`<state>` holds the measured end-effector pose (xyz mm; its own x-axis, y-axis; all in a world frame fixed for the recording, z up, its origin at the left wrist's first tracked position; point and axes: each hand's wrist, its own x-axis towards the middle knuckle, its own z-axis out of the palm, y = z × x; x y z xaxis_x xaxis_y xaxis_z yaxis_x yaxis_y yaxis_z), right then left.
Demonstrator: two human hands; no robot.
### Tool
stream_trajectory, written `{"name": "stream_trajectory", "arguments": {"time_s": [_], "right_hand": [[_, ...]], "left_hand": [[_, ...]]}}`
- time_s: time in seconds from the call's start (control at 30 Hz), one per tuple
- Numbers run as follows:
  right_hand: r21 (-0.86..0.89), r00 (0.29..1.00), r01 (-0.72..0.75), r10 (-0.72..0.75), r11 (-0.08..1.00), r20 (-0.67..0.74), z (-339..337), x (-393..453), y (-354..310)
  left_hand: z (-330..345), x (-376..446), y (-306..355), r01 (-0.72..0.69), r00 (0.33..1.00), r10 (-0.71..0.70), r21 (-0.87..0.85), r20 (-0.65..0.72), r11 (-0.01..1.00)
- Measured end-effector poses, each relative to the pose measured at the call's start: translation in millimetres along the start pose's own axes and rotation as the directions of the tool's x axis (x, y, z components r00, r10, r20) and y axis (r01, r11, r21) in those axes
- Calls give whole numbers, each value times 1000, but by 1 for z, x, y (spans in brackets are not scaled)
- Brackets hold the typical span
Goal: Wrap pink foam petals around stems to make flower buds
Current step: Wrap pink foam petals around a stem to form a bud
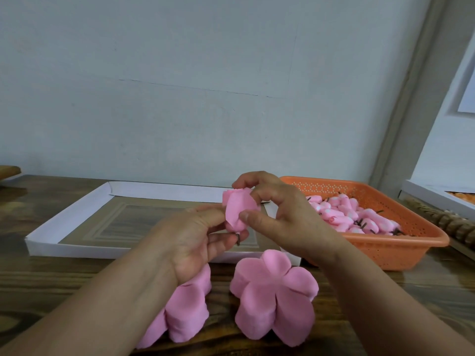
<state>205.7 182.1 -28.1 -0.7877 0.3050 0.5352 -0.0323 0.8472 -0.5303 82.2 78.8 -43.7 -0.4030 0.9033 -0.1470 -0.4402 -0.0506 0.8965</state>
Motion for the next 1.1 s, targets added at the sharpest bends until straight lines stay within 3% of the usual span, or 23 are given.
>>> {"name": "stream_trajectory", "arguments": {"time_s": [0.2, 0.43, 0.8, 1.1], "right_hand": [[28, 1000, -1, 1, 1000, -8, 1, -1, -1], [87, 993, 11, 0, 996, -121, 5, 1, 2], [75, 999, 1, 3, 997, -50, 6, 1, -1], [193, 989, 6, 22, 981, -146, 8, 1, 0]], "left_hand": [[2, -4, 0, -67, 996, 67, 9, 51, 998], [2, -5, 0, -66, 997, 68, -46, 43, 997], [1, -3, 0, -76, 997, 77, -77, 13, 994], [-1, -3, 3, -72, 996, 75, -82, 40, 994]]}}
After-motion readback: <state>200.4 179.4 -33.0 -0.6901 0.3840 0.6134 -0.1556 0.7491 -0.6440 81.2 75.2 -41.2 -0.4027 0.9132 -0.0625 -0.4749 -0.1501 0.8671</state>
